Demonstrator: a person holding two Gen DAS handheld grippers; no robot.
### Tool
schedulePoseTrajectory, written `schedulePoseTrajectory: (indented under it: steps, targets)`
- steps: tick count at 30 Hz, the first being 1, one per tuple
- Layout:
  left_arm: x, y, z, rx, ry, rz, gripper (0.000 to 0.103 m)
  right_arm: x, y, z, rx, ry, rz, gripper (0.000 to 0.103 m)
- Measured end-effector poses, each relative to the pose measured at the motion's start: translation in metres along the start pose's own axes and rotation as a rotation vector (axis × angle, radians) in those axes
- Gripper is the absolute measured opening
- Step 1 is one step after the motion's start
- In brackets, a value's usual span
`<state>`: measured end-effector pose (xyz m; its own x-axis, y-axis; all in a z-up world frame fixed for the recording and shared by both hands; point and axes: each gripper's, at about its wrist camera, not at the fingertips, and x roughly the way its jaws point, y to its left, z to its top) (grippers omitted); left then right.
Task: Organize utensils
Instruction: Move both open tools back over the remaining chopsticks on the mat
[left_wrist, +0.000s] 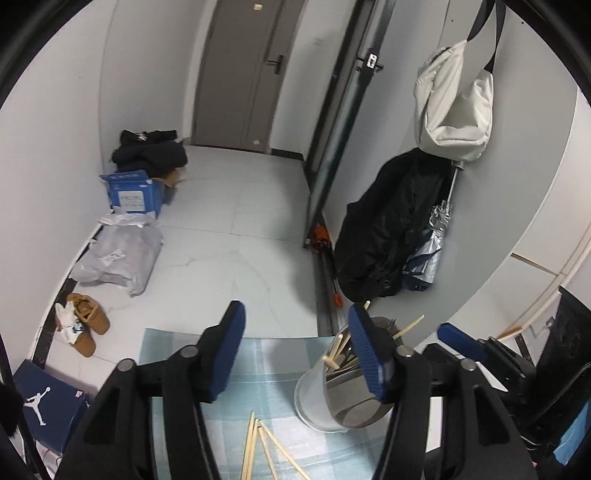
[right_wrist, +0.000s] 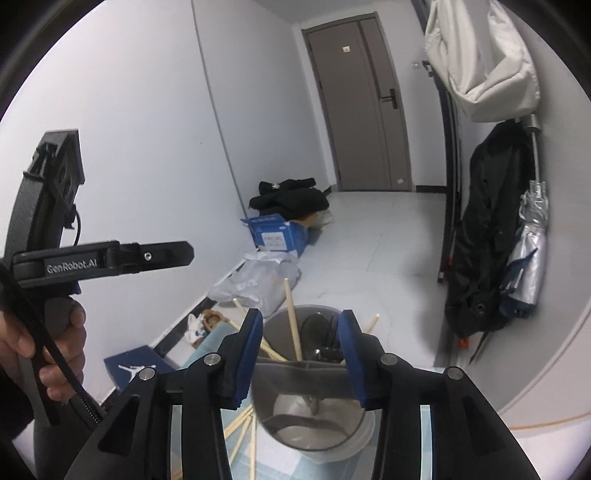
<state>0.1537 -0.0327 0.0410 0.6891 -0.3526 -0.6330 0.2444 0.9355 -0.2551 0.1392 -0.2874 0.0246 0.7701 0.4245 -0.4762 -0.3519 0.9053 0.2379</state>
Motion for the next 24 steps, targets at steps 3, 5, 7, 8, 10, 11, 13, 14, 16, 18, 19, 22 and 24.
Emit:
schedulePoseTrajectory:
  steps: [3, 5, 7, 8, 10, 11, 13, 14, 16, 18, 19, 22, 24]
  targets:
    - [-0.009, 0.0, -0.006, -0.001, -0.035, 0.029, 0.073, -0.012, 0.008, -0.001, 0.008, -0.016, -0.007, 0.051]
    - [-0.022, -0.001, -0.011, 0.003, -0.073, 0.051, 0.078, -0.021, 0.013, -0.003, 0.005, -0.031, -0.007, 0.056]
    - [-0.031, 0.001, -0.014, -0.007, -0.098, 0.061, 0.087, -0.028, 0.019, -0.007, 0.003, -0.048, -0.009, 0.061]
    - [-0.035, 0.002, -0.015, -0.014, -0.11, 0.068, 0.089, -0.032, 0.022, -0.008, 0.002, -0.054, -0.008, 0.062]
    - [-0.044, 0.002, -0.017, -0.023, -0.133, 0.079, 0.093, -0.042, 0.03, -0.01, 0.0, -0.071, -0.006, 0.064]
    - [-0.048, 0.002, -0.019, -0.024, -0.146, 0.088, 0.094, -0.046, 0.033, -0.011, -0.001, -0.078, -0.008, 0.066]
    - [-0.056, 0.001, -0.022, -0.016, -0.171, 0.098, 0.098, -0.054, 0.041, -0.012, -0.005, -0.092, -0.009, 0.068]
    - [-0.06, 0.001, -0.024, -0.013, -0.184, 0.099, 0.099, -0.057, 0.044, -0.013, -0.008, -0.098, -0.011, 0.068]
    - [-0.066, 0.0, -0.028, 0.0, -0.211, 0.094, 0.099, -0.063, 0.05, -0.016, -0.011, -0.109, -0.014, 0.068]
    - [-0.07, 0.001, -0.033, 0.005, -0.225, 0.101, 0.099, -0.068, 0.057, -0.021, -0.011, -0.119, -0.016, 0.068]
    - [-0.072, 0.002, -0.036, 0.003, -0.232, 0.103, 0.099, -0.068, 0.058, -0.022, -0.009, -0.119, -0.016, 0.069]
    - [-0.076, 0.006, -0.046, 0.0, -0.248, 0.114, 0.102, -0.073, 0.065, -0.029, -0.004, -0.131, -0.019, 0.072]
    - [-0.077, 0.009, -0.054, 0.004, -0.261, 0.129, 0.102, -0.075, 0.068, -0.034, -0.004, -0.135, -0.021, 0.075]
